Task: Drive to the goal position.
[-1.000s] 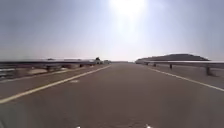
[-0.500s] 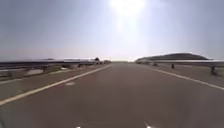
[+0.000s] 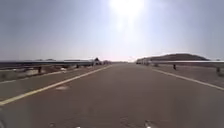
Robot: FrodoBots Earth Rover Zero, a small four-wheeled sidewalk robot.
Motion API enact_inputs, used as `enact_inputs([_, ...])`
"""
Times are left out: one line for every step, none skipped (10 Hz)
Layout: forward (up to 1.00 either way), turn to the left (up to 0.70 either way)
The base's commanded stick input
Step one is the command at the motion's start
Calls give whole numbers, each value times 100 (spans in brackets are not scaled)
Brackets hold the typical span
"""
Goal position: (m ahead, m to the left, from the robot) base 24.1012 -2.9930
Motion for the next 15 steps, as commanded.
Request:
enact_inputs([70,0])
enact_inputs([70,0])
enact_inputs([70,0])
enact_inputs([70,0])
enact_inputs([70,0])
enact_inputs([70,0])
enact_inputs([70,0])
enact_inputs([70,0])
enact_inputs([70,0])
enact_inputs([70,0])
enact_inputs([70,0])
enact_inputs([70,0])
enact_inputs([70,0])
enact_inputs([70,0])
enact_inputs([70,0])
